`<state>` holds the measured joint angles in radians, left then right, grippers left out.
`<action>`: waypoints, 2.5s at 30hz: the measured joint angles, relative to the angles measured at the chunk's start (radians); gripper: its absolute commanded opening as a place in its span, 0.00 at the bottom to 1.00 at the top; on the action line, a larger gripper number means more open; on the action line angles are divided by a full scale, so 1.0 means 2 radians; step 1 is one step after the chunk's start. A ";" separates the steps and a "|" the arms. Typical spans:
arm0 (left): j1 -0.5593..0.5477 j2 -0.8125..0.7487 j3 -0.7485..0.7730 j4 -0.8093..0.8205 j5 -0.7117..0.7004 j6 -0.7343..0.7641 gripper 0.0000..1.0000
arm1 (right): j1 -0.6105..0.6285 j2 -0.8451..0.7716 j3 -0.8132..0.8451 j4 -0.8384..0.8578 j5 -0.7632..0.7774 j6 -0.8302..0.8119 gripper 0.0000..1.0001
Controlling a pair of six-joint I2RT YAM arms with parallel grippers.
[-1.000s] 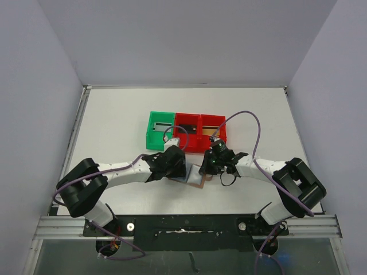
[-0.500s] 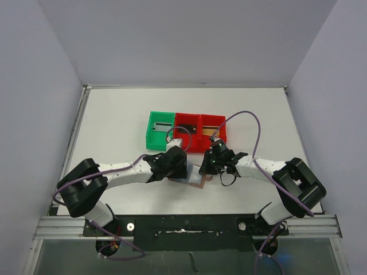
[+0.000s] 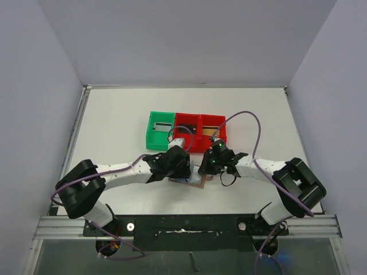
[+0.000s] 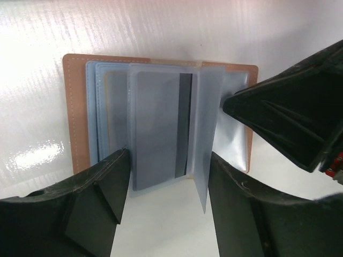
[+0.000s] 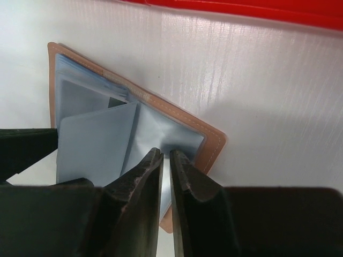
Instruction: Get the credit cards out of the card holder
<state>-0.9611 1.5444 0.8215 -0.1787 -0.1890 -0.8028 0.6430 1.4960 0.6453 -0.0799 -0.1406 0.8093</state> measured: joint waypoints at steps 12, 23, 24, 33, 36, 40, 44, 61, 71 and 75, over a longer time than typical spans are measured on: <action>-0.003 -0.010 -0.004 0.038 0.033 -0.001 0.59 | 0.000 -0.007 -0.005 0.009 -0.005 0.007 0.32; -0.003 -0.011 -0.009 0.049 0.037 -0.002 0.59 | 0.000 -0.034 -0.012 -0.003 -0.001 0.012 0.50; -0.003 -0.011 -0.009 0.050 0.037 -0.002 0.59 | -0.001 -0.042 -0.013 -0.009 0.002 0.013 0.51; -0.003 -0.011 -0.009 0.051 0.040 -0.002 0.59 | -0.010 -0.105 -0.013 -0.037 0.017 0.020 0.59; -0.003 -0.011 -0.009 0.051 0.042 -0.002 0.59 | -0.013 -0.115 -0.013 -0.042 0.020 0.021 0.60; -0.003 -0.011 -0.009 0.052 0.043 -0.002 0.59 | -0.018 -0.117 -0.013 -0.043 0.016 0.023 0.62; -0.003 -0.011 -0.009 0.053 0.045 -0.002 0.59 | -0.018 -0.107 -0.009 -0.035 0.001 0.024 0.63; -0.003 -0.044 -0.019 0.042 0.032 -0.002 0.63 | -0.018 -0.027 -0.005 -0.025 -0.012 0.006 0.33; 0.002 -0.093 -0.019 0.024 0.005 0.000 0.53 | -0.018 -0.027 -0.012 -0.022 -0.004 -0.001 0.29; 0.003 -0.085 -0.019 0.059 0.033 0.003 0.41 | -0.018 -0.027 -0.013 -0.022 -0.002 -0.005 0.23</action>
<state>-0.9546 1.3735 0.7837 -0.0601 -0.1238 -0.7963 0.6075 1.4418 0.6201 -0.1246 -0.1448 0.7998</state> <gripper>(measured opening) 0.483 0.267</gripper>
